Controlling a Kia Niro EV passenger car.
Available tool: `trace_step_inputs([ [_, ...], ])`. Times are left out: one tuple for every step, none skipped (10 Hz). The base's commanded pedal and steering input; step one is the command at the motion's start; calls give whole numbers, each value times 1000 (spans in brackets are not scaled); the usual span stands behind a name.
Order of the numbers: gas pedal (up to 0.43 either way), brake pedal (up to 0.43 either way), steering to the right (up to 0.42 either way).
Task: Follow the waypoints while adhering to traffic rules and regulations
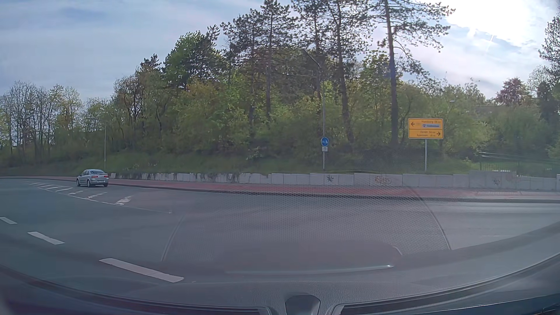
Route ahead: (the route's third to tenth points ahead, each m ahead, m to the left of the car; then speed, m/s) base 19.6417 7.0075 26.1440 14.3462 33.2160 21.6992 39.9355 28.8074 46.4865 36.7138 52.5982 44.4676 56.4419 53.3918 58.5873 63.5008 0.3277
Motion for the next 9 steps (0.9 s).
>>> trace_step_inputs([
  [0, 0, 59],
  [0, 0, 66],
  [0, 0, 73],
  [8, 0, 79],
  [20, 0, 78],
  [39, 0, 76],
  [39, 0, 74],
  [59, 0, 71],
  [79, 0, 66],
])
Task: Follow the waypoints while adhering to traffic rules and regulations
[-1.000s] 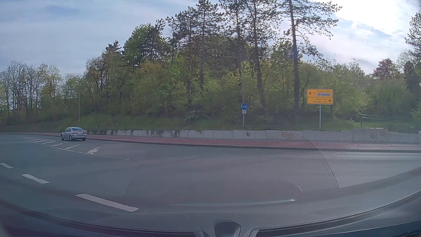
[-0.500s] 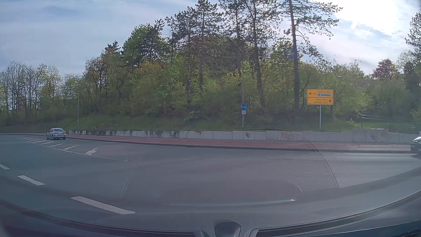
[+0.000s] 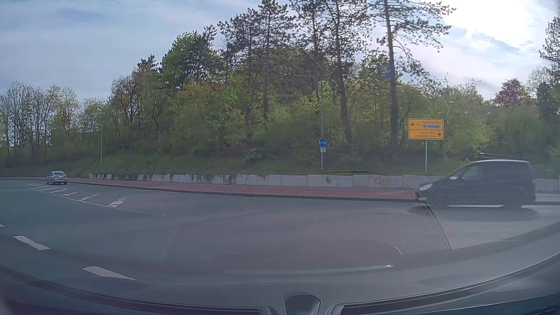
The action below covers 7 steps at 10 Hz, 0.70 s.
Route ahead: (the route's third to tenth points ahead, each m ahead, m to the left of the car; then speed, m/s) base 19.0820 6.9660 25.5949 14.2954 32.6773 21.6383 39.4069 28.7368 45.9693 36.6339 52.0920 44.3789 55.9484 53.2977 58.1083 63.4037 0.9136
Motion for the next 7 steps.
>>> trace_step_inputs([
  [87, 0, 61],
  [87, 0, 55],
  [130, 0, 50],
  [169, 0, 45],
  [177, 0, 37],
  [177, 0, 31],
  [177, 0, 24],
])
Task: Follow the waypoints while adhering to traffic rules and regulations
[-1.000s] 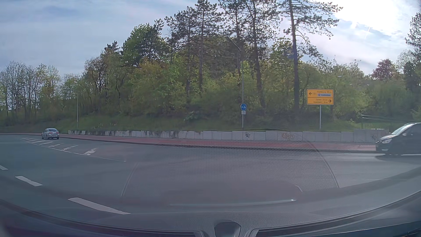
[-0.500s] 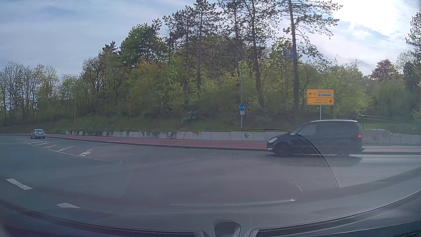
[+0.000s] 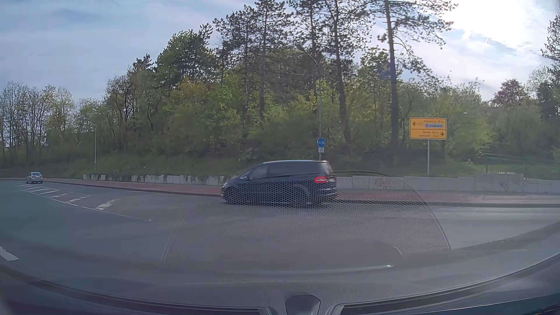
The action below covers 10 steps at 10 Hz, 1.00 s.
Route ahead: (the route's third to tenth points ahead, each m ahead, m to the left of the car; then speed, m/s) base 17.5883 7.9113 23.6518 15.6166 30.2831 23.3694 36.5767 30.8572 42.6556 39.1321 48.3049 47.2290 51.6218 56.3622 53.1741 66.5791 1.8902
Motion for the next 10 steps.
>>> trace_step_inputs([
  [189, 0, 16],
  [197, 0, 11],
  [209, 0, 8],
  [220, 0, 5],
  [220, 0, 4],
  [220, 0, 2],
  [220, 0, -3],
  [197, 0, -9],
  [197, 0, -12],
  [197, 0, -16],
])
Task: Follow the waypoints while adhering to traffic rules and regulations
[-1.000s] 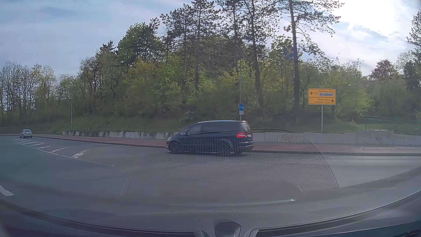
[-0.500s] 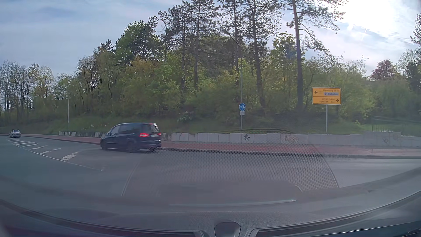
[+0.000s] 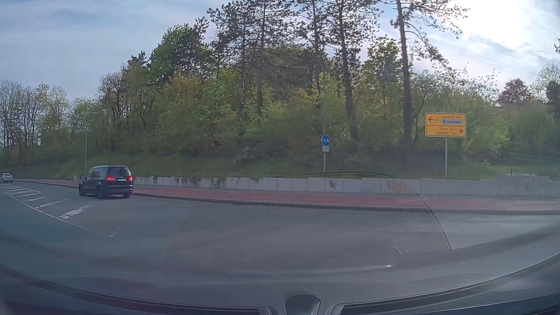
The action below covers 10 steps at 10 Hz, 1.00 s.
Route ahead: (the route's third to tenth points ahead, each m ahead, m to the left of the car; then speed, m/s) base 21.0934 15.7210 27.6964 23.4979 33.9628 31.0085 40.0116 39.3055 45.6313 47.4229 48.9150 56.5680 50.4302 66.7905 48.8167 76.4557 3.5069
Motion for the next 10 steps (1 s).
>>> trace_step_inputs([
  [197, 0, -20],
  [197, 0, -27],
  [197, 0, -37],
  [189, 0, -51],
  [189, 0, -72],
  [189, 0, -89],
  [189, 0, -110],
  [189, 0, -131],
  [189, 0, -158],
  [189, 0, -175],
])
